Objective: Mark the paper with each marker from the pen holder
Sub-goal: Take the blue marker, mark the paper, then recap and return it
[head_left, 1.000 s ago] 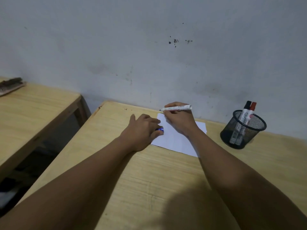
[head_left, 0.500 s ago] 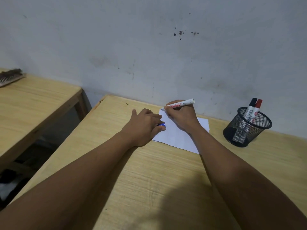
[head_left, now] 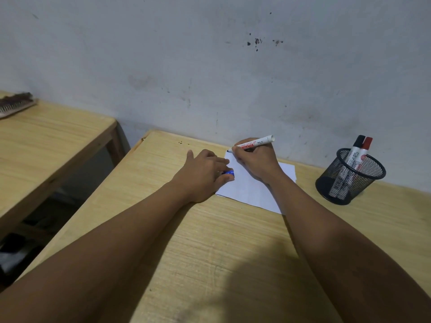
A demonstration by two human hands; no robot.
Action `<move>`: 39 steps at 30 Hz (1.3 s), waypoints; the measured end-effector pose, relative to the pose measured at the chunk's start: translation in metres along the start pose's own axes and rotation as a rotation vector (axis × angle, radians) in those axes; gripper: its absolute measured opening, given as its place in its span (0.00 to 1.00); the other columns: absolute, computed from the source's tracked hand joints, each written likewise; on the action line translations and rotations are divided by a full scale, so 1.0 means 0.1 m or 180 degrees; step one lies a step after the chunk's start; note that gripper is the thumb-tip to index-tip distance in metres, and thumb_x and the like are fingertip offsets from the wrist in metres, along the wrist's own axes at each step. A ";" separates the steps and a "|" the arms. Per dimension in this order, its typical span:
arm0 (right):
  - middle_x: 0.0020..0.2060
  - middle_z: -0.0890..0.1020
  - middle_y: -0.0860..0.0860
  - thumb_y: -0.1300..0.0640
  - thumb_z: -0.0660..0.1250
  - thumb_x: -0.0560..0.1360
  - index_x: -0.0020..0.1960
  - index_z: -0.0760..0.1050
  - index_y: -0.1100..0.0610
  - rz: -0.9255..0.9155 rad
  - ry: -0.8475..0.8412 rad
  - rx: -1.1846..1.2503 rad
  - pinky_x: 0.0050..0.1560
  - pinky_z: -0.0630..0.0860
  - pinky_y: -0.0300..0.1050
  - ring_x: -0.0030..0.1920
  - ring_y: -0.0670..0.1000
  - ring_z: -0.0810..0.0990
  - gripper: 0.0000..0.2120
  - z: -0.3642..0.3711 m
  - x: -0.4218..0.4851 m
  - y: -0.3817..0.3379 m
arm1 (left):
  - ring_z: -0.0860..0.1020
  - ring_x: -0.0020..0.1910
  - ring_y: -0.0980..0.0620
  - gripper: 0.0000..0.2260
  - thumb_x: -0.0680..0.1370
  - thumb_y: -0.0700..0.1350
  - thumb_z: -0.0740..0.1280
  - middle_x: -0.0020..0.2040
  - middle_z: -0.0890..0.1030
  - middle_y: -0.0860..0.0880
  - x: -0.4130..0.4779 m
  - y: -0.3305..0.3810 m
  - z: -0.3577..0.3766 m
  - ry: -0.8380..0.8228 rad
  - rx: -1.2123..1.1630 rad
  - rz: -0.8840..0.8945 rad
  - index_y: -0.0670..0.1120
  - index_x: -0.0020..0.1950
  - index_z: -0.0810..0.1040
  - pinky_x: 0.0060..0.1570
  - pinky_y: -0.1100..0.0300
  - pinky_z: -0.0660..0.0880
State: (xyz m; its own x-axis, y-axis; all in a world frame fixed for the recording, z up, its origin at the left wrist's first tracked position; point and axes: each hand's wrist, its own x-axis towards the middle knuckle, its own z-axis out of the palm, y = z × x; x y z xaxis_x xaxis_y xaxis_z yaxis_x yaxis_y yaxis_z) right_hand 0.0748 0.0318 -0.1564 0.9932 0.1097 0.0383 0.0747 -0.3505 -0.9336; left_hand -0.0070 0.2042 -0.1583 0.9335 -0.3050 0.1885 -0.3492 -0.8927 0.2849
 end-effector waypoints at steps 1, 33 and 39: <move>0.44 0.85 0.55 0.57 0.75 0.75 0.51 0.83 0.59 0.0015 -0.0021 -0.0002 0.52 0.85 0.55 0.48 0.56 0.85 0.07 0.00 0.00 0.00 | 0.66 0.70 0.50 0.18 0.81 0.59 0.58 0.71 0.75 0.55 0.00 0.00 0.00 -0.0001 0.0007 0.0003 0.55 0.63 0.81 0.67 0.31 0.59; 0.38 0.86 0.57 0.65 0.74 0.75 0.45 0.84 0.62 -0.0498 0.0236 0.1103 0.39 0.81 0.44 0.37 0.53 0.83 0.01 -1.01 -0.81 -0.77 | 0.80 0.47 0.50 0.13 0.79 0.56 0.63 0.49 0.84 0.53 -0.05 0.58 -0.47 0.1084 -0.0456 -0.0035 0.55 0.56 0.84 0.50 0.52 0.74; 0.41 0.87 0.58 0.63 0.73 0.76 0.48 0.84 0.63 -0.0789 0.0240 0.0991 0.41 0.80 0.46 0.37 0.53 0.83 0.03 -1.54 -1.38 -1.11 | 0.80 0.41 0.57 0.12 0.76 0.52 0.71 0.48 0.87 0.54 -0.03 1.39 -1.00 0.1327 -0.1348 0.0091 0.52 0.59 0.84 0.43 0.63 0.73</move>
State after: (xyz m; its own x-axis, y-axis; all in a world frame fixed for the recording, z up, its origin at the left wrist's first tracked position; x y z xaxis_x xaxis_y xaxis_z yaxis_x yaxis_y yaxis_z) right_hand -0.0569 -0.0877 -0.0032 0.9531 0.0830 0.2910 0.2937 -0.0223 -0.9556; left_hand -0.0660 0.1145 -0.0256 0.8424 -0.0945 0.5306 -0.4559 -0.6499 0.6081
